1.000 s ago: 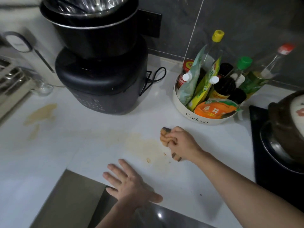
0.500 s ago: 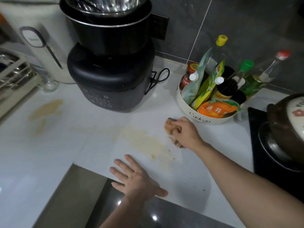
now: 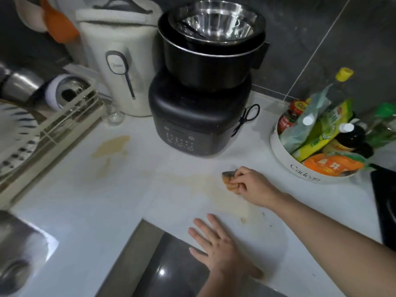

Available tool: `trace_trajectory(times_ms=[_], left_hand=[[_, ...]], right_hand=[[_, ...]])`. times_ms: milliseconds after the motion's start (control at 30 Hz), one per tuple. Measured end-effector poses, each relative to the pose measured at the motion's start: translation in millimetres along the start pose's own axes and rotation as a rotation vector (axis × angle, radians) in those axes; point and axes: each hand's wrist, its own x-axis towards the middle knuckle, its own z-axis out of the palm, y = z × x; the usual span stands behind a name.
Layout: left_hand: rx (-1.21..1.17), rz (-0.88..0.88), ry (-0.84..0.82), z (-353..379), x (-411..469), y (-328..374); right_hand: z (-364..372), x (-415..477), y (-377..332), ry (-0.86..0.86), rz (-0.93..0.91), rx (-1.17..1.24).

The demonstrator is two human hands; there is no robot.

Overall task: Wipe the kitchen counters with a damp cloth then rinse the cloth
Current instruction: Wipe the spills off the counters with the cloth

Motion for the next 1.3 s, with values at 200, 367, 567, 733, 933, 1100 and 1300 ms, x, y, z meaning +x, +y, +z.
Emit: trace_trajectory(times_ms=[200,367,567,733,933,1100,1300], left_hand=[[0.281,0.160,0.078,-79,-17,-14],[0.078,0.019,0.486,-138,16,-101],[-0.052,-0.073,0.369,-133,33,-125],[-0.052,-0.108,0.317,-136,36,-124],[-0.010,-0.134,0.327,-137,38,-122],[0.112,-0.116,0.380,-137,36,-118],[0.000,-0.020,0.408,-132,38,-118]], right_hand=[[-13,16,-11,0.189,0.087,0.052],[16,55,-89,0.038,-0.336,-0.046],[46,141,-205,-0.042,-0.537,-0.190],[86,165,-208,-0.258,-0.636,-0.310],[62,120,-134,-0.236,-0.515,-0.092],[34,64,-52,-0.253,-0.324,-0.119],[-2,50,-44,-0.024,-0.169,-0.039]])
